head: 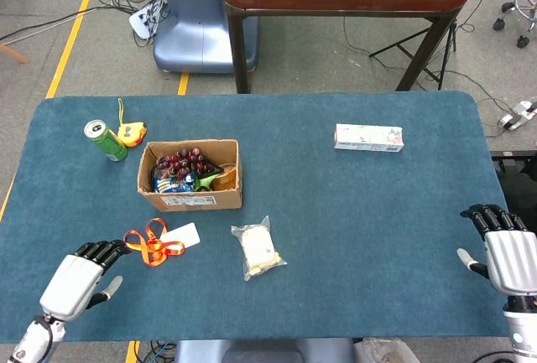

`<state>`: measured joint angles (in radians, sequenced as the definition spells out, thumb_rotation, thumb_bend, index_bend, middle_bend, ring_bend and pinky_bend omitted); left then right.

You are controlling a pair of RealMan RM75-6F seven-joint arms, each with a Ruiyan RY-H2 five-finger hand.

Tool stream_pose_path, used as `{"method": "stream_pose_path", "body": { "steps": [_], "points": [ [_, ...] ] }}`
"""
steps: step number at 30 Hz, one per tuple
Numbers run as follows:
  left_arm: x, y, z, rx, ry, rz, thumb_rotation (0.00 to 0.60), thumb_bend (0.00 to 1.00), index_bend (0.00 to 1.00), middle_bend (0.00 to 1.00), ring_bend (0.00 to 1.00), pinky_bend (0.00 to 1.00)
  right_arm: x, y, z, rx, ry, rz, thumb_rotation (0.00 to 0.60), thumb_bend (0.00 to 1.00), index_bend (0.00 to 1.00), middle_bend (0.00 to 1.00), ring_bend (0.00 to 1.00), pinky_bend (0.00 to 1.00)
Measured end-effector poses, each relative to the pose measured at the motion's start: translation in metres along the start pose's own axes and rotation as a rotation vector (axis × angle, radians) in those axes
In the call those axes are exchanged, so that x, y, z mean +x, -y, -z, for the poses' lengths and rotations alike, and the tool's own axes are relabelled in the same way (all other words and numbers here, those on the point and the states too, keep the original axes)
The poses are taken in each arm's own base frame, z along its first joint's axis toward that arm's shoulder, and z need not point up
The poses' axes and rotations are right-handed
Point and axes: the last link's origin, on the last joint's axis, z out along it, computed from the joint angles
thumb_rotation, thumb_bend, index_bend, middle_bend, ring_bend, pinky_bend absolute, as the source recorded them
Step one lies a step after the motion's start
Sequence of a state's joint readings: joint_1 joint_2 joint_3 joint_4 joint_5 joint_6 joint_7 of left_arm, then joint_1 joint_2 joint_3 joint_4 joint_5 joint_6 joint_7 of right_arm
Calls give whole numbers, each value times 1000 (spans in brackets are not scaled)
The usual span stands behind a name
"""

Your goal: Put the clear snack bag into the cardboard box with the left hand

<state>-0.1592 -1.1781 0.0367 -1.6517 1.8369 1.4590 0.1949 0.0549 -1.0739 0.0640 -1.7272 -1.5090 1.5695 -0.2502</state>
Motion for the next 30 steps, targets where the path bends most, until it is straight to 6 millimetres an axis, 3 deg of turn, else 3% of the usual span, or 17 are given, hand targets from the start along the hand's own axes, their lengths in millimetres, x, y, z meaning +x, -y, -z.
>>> {"method": "stream_pose_path", "body": {
  "steps": [3,5,12,17,24,30],
  "points": [
    [-1,-10,-14,-76,2,-21,600,298,254,605,599,805,3,-2,1,-4,-12,-9,600,92,330,300,213,335],
    [-3,-17,-21,-117,12,-27,600,298,253,691,664,850,6,-3,2,-9,-23,-15,600,92,330,302,213,335],
    [-12,-44,-45,-242,70,-66,600,298,234,807,748,901,11,-7,5,-28,-31,-19,600,91,330,317,214,335],
    [-18,-63,-61,-316,83,-83,600,298,233,802,738,892,15,-9,9,-50,-30,-12,600,95,330,325,215,335],
    [-23,-77,-76,-387,77,-109,600,298,199,657,659,855,23,-13,14,-87,-33,-7,600,96,330,325,215,335],
    [-29,-92,-91,-447,90,-151,600,298,190,646,655,851,31,-20,19,-116,-45,7,600,96,330,325,215,335]
  ]
}}
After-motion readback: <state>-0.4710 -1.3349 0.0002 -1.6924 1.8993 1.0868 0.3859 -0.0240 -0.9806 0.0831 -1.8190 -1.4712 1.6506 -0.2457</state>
